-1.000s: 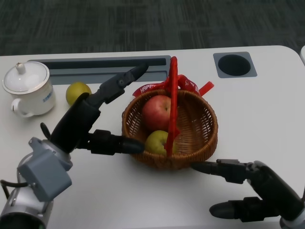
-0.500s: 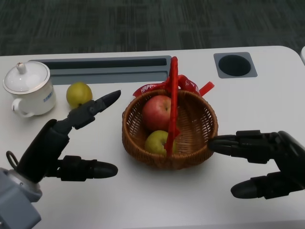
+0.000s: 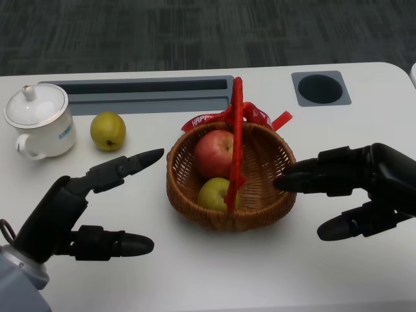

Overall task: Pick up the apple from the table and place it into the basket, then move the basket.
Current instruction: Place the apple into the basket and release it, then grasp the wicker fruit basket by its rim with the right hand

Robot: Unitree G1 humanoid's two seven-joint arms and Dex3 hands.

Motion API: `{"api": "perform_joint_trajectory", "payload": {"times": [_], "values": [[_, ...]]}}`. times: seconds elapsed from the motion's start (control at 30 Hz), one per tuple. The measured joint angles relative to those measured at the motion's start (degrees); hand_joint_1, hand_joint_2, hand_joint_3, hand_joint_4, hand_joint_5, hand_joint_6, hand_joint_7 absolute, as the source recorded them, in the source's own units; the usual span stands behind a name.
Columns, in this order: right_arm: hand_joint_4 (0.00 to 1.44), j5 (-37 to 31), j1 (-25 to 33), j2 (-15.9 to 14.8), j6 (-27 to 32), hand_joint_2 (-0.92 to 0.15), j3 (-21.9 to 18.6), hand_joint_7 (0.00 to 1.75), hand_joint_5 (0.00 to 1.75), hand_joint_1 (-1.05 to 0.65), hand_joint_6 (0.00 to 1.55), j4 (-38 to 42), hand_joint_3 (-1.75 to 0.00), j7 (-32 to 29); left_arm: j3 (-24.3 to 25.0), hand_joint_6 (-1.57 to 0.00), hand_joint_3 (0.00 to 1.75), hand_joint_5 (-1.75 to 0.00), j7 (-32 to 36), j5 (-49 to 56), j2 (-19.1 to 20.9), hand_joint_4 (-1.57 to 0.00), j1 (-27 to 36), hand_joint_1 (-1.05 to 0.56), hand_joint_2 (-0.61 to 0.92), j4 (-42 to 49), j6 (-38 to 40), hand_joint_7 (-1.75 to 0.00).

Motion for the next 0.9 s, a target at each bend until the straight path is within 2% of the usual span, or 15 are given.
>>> {"api": "perform_joint_trajectory", "payload": {"times": [0.2, 0.33, 0.53, 0.7, 0.8, 0.9], "values": [[0.56, -15.8, -6.7, -3.6, 1.2, -0.92, 0.9, 0.00, 0.00, -0.71, 0.50, 0.3, -0.20, -8.4, 0.0, -0.55, 0.00, -0.03, 0.0, -0.2, 0.0, -0.56, 1.0, -0.70, 0.76, -1.6, 1.3, -0.02], [0.57, -29.2, -12.1, -6.3, 4.8, -0.92, 5.6, 0.00, 0.01, -0.75, 0.49, 0.3, -0.20, -19.0, -0.1, -0.56, 0.00, -0.03, 0.0, -0.8, 0.0, -0.57, 1.7, -0.70, 0.76, -2.3, 1.6, -0.02], [0.63, -46.4, -20.5, -8.0, 11.9, -0.92, 18.5, 0.01, 0.03, -0.80, 0.53, 3.4, -0.16, -40.8, -0.2, -0.57, 0.00, -0.02, 0.0, -1.2, -0.1, -0.58, 2.6, -0.69, 0.76, -3.8, 2.2, -0.01], [0.65, -56.3, -26.4, -6.5, 17.6, -0.92, 30.8, 0.01, 0.02, -0.79, 0.53, 7.4, -0.15, -57.7, -0.1, -0.57, 0.00, -0.02, 0.0, -1.5, -0.3, -0.59, 3.0, -0.70, 0.76, -4.2, 2.7, -0.01], [0.66, -60.0, -29.0, -4.8, 19.8, -0.92, 37.1, 0.01, 0.03, -0.79, 0.54, 9.7, -0.14, -65.1, -0.1, -0.58, 0.00, -0.02, 0.2, -1.4, -0.9, -0.60, 3.7, -0.70, 0.76, -4.6, 2.8, -0.01], [0.67, -62.0, -31.2, -3.0, 21.7, -0.92, 42.3, 0.01, 0.02, -0.81, 0.54, 11.9, -0.13, -69.4, -0.1, -0.59, 0.00, -0.02, 0.8, -1.0, -1.8, -0.61, 4.5, -0.71, 0.76, -4.8, 2.8, -0.01]]}}
